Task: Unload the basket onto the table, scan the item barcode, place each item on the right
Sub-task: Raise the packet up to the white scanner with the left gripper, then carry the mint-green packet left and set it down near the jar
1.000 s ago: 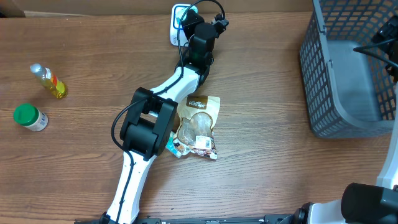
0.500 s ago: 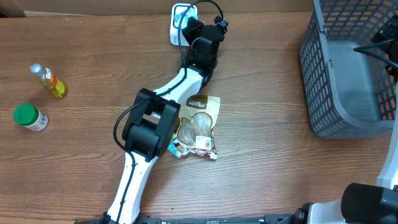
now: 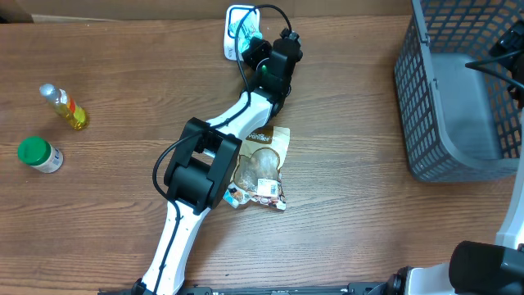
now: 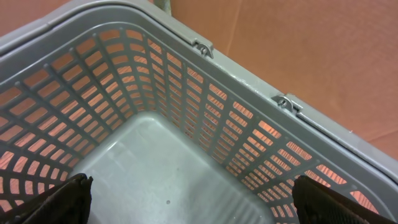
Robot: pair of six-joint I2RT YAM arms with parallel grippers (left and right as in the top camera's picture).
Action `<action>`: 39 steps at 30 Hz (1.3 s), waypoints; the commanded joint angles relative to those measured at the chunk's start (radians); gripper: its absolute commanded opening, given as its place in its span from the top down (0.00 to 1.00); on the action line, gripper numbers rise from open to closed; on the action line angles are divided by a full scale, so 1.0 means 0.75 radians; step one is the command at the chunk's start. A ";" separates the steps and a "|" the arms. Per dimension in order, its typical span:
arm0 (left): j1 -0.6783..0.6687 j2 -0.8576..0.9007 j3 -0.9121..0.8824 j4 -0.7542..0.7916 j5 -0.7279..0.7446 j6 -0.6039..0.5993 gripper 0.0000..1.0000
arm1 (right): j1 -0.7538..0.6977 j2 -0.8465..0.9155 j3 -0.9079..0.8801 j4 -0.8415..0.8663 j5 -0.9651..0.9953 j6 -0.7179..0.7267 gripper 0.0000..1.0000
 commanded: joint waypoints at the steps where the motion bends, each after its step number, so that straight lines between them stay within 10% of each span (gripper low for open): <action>1: -0.004 0.026 -0.020 0.095 -0.041 -0.086 0.96 | 0.000 -0.002 0.007 0.007 0.019 -0.005 0.00; 11: 0.031 -0.285 -0.001 -0.086 -0.123 -0.344 0.96 | 0.000 -0.002 0.007 0.007 0.019 -0.005 0.00; 26: 0.526 -0.691 -0.004 -1.448 0.394 -2.037 0.95 | 0.000 -0.002 0.007 0.007 0.019 -0.005 0.00; 33: 0.812 -0.674 -0.073 -1.497 0.811 -2.125 0.95 | 0.000 -0.002 0.007 0.007 0.019 -0.005 0.00; 39: 0.895 -0.674 -0.104 -1.467 0.724 -2.109 0.95 | 0.000 -0.002 0.007 0.007 0.019 -0.005 0.00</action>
